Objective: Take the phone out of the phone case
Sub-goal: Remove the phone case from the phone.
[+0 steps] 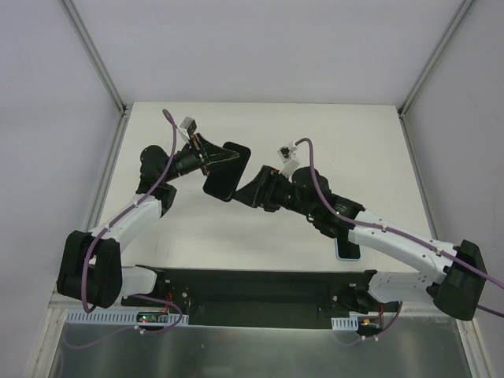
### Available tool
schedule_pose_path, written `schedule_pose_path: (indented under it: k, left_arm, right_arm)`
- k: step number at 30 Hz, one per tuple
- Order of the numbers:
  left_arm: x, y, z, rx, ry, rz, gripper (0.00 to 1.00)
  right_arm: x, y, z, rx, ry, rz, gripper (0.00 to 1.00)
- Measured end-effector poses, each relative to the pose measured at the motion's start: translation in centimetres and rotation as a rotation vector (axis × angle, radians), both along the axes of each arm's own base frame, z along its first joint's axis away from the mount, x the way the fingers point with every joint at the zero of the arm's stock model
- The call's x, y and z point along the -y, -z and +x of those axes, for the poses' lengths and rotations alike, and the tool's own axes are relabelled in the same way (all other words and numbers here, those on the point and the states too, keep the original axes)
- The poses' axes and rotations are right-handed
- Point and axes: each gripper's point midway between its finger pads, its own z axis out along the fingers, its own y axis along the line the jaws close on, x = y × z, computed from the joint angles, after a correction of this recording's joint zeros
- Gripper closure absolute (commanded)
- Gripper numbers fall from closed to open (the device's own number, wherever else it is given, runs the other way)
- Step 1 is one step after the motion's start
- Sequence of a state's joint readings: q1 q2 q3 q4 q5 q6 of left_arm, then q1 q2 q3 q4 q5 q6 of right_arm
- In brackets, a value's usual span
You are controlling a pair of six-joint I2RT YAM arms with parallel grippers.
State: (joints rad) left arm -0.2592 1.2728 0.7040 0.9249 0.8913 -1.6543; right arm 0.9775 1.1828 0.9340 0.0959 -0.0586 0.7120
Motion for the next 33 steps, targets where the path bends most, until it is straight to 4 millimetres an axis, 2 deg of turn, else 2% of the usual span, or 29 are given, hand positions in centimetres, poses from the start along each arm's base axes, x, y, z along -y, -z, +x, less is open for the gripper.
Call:
schedule_pose_path:
  k: [9,16,33]
  left_arm:
    - [-0.5,-0.4,1.0,0.004,-0.067,-0.014,1.00]
    - [-1.1,0.5,1.6,-0.034,-0.135,-0.025,1.00]
    - [-3.1,0.9,2.6,-0.047,-0.267,-0.047,1.00]
  right_arm:
    - [-0.1,-0.2,1.5,-0.024,0.017,0.058,0.32]
    - [-0.3,0.0,2.2,-0.071,-0.017,0.138,0.32]
    - [-4.0,0.6,4.6,-0.270,-0.107,0.311,0.34]
